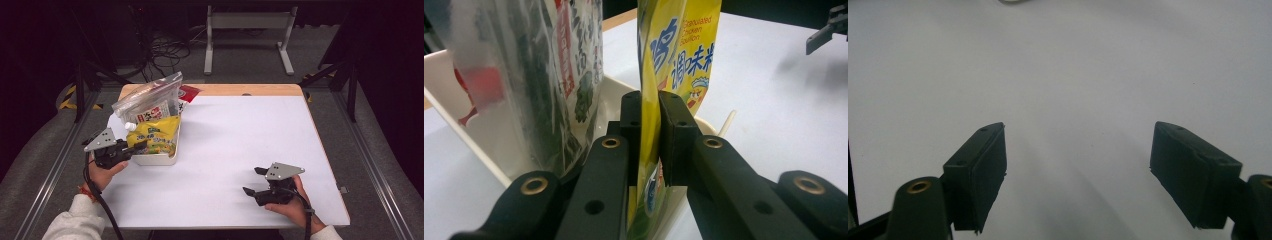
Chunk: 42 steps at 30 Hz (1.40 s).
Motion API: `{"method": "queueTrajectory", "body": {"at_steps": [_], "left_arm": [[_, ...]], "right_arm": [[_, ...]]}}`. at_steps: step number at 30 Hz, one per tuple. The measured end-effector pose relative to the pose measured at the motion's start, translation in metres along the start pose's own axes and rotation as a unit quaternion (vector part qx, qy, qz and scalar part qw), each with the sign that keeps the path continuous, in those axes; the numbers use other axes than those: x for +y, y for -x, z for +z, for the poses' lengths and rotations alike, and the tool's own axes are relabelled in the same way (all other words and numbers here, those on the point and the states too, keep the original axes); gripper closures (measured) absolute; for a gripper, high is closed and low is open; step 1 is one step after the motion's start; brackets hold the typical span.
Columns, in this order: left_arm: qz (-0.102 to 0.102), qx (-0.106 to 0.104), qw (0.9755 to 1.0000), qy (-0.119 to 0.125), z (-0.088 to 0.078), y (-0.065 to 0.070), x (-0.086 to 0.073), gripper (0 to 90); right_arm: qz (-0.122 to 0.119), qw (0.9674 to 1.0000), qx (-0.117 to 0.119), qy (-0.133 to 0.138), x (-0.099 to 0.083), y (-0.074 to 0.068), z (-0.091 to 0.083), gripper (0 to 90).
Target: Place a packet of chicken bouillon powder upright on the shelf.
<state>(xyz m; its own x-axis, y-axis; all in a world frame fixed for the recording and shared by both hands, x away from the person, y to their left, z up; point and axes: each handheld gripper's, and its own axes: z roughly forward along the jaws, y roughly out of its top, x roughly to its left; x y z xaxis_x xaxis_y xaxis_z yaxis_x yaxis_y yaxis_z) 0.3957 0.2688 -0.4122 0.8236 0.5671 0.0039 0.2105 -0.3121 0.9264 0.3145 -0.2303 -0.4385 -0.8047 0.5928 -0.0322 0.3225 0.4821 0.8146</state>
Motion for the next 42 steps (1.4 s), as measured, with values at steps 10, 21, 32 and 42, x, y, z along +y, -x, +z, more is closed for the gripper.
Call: {"method": "queueTrajectory", "body": {"at_steps": [10,21,32,42], "left_arm": [[-0.002,0.003,1.0,0.001,0.0005,-0.001,-0.003,81.7],[-0.009,0.018,0.9998,-0.003,0.0018,0.0007,-0.0037,79.7],[-0.009,0.014,0.9998,-0.01,0.0016,0.0002,-0.0057,78.9],[-0.02,0.04,0.999,-0.001,-0.0009,0.0027,-0.0031,73.8]], "right_arm": [[-0.009,0.9999,-0.009,-0.007,-0.0001,-0.0015,0.0003,22.4],[-0.014,0.9998,-0.009,-0.004,0.0002,-0.0023,-0.0005,22.1],[-0.011,0.9999,-0.013,0.001,-0.0002,0.0,-0.0035,22.0],[-0.011,0.9997,-0.021,0.005,0.0002,0.0009,-0.0048,22.2]]}}
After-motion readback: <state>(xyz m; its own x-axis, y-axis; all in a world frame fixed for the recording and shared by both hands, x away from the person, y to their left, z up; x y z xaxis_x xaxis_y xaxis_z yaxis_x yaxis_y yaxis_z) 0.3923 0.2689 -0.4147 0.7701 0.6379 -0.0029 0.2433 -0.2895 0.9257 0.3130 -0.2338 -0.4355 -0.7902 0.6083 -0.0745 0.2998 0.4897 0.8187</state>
